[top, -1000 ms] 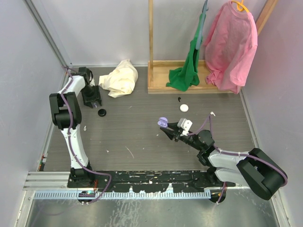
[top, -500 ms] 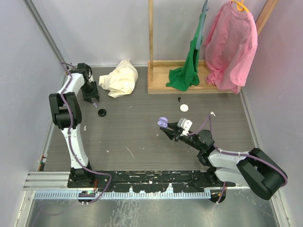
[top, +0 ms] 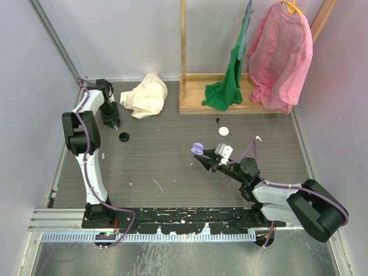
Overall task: Insert the wireless bluetooth earbuds into the charging case
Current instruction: Pick up the earbud from the center of the board.
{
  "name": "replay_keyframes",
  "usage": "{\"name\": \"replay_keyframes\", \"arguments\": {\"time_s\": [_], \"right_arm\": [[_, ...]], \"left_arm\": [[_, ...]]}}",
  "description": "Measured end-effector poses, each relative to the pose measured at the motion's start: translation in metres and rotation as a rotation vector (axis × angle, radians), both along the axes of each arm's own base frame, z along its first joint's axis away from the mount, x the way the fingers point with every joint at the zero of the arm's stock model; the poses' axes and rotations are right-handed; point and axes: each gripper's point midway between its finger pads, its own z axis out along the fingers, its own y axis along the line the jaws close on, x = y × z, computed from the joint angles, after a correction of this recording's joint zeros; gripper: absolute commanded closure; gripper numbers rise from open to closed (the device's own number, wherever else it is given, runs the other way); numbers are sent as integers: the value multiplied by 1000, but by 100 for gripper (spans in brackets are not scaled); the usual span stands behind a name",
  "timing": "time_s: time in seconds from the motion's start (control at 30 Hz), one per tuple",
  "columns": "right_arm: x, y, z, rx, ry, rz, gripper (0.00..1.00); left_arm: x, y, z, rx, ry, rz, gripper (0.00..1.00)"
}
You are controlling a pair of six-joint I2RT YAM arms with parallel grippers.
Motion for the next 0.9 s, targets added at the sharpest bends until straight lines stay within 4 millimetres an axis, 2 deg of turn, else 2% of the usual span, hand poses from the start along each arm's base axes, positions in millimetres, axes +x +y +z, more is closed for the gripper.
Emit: {"name": "replay_keyframes", "arguments": {"time_s": [0.7,0.9], "right_arm": [[0,0,0,0,1,0,99],[-1,0,4,8,-9,2,99]], "left_arm": [[0,0,0,-3,5,3,81],[-15,-5,2,-24,11,26,83]]}}
